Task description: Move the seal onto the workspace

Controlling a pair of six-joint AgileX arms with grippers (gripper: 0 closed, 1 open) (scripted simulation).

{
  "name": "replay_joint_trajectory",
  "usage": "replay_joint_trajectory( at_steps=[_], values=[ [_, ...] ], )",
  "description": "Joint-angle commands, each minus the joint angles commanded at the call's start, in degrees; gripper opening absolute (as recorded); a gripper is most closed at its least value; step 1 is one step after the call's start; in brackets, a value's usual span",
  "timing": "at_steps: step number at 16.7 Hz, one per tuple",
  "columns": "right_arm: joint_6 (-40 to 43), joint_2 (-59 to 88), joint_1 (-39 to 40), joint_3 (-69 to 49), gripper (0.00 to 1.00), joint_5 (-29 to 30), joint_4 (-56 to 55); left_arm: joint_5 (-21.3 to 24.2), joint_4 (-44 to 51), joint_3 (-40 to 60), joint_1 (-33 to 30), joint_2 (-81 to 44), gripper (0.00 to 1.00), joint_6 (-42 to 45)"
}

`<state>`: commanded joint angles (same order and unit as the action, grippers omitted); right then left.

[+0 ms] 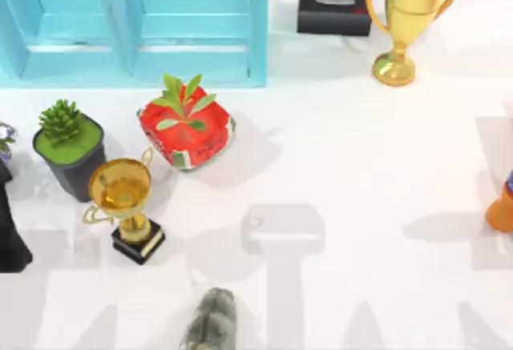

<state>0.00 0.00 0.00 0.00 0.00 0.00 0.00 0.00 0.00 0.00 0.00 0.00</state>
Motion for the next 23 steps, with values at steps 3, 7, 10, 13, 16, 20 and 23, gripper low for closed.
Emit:
replay_joint_trajectory(
  at_steps=[3, 7, 10, 13, 16, 20, 23],
  values=[
    [0.27, 0.63, -0.26, -0.60, 1.00, 0.00, 0.62, 0.00, 0.00, 0.00, 0.00, 0.00, 1.00, 0.00],
    [3.60, 9.18, -3.33, -8.92, 1.00, -0.07, 8.48, 0.00, 0.00, 0.00, 0.00, 0.00, 1.00, 0.00],
    [7.71, 22.00, -7.24, -20.73, 1.00, -0.11, 18.74, 0.00, 0.00, 0.00, 0.00, 0.00, 1.00, 0.00],
    [12.29, 39.28, -11.89, -34.23, 1.00, -0.16, 31.03, 0.00, 0.00, 0.00, 0.00, 0.00, 1.00, 0.00],
    [16.89, 55.94, -16.78, -46.85, 1.00, -0.21, 43.98, 0.00, 0.00, 0.00, 0.00, 0.00, 1.00, 0.00],
    [22.53, 75.44, -22.80, -62.77, 1.00, -0.19, 59.62, 0.00, 0.00, 0.00, 0.00, 0.00, 1.00, 0.00],
    [25.90, 86.52, -26.36, -72.63, 1.00, -0.14, 68.34, 0.00, 0.00, 0.00, 0.00, 0.00, 1.00, 0.00]
  ],
)
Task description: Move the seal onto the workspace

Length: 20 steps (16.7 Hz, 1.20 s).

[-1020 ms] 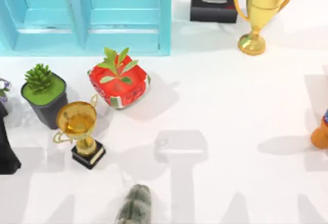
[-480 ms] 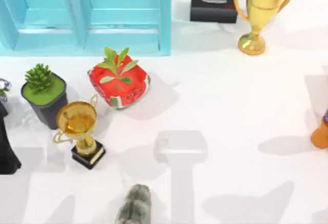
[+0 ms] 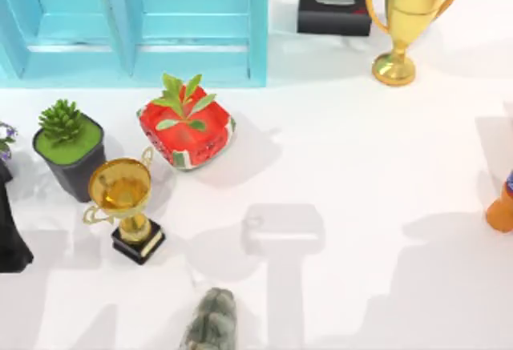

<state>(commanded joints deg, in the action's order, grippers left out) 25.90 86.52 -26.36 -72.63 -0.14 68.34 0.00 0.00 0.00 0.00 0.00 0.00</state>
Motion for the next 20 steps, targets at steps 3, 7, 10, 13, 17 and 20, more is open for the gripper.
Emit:
replay_joint_trajectory(
  at_steps=[3, 7, 10, 13, 17, 20],
  values=[
    [2.19, 7.12, -2.33, -6.64, 1.00, 0.01, 5.55, 0.00, 0.00, 0.00, 0.00, 0.00, 1.00, 0.00],
    [2.91, 9.43, -3.10, -8.85, 1.00, 0.00, 7.36, 0.00, 0.00, 0.00, 0.00, 0.00, 1.00, 0.00],
    [2.84, 9.25, -2.82, -8.69, 1.00, 0.02, 7.21, 0.00, 0.00, 0.00, 0.00, 0.00, 1.00, 0.00],
    [2.72, 9.74, -2.89, -6.55, 1.00, -0.01, 4.98, 0.00, 0.00, 0.00, 0.00, 0.00, 1.00, 0.00],
    [2.61, 11.76, -2.84, 1.42, 1.00, 0.00, -5.73, 0.00, 0.00, 0.00, 0.00, 0.00, 1.00, 0.00],
    [2.57, 13.34, -2.82, 7.32, 1.00, 0.00, -13.18, 0.00, 0.00, 0.00, 0.00, 0.00, 1.00, 0.00]
  ],
)
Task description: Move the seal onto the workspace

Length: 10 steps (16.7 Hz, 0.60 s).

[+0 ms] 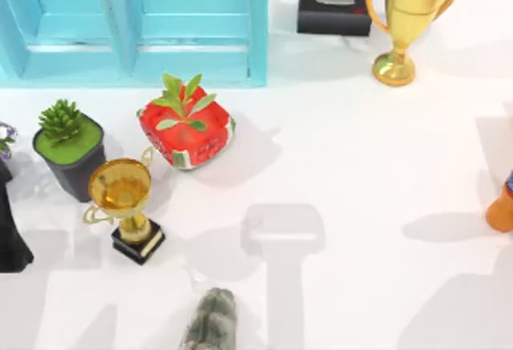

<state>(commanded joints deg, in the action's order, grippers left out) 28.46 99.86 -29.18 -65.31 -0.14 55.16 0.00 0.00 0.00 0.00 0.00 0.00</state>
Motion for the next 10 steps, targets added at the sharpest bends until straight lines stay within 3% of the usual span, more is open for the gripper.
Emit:
replay_joint_trajectory(
  at_steps=[6, 10],
  values=[
    [-0.01, 0.58, 0.01, 1.94, 1.00, 0.02, -2.07, 0.00, 0.00, 0.00, 0.00, 0.00, 1.00, 0.00],
    [-0.01, 0.58, 0.01, 1.94, 0.70, 0.02, -2.07, 0.00, 0.00, 0.00, 0.00, 0.00, 1.00, 0.00]
  ],
)
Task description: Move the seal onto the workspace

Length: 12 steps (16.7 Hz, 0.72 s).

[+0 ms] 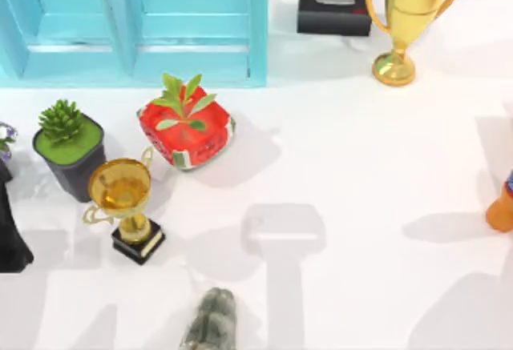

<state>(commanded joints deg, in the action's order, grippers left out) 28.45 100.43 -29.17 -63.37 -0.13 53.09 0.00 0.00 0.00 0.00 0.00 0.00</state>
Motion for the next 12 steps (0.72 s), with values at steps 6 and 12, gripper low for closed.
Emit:
replay_joint_trajectory(
  at_steps=[6, 12],
  values=[
    [0.00, 0.00, 0.00, 0.00, 0.25, 0.00, 0.00, 0.00, 0.00, 0.00, 0.00, 0.00, 1.00, 0.00],
    [0.00, 0.00, 0.00, 0.00, 0.00, 0.00, 0.00, 0.00, 0.00, 0.00, 0.00, 0.00, 1.00, 0.00]
  ],
)
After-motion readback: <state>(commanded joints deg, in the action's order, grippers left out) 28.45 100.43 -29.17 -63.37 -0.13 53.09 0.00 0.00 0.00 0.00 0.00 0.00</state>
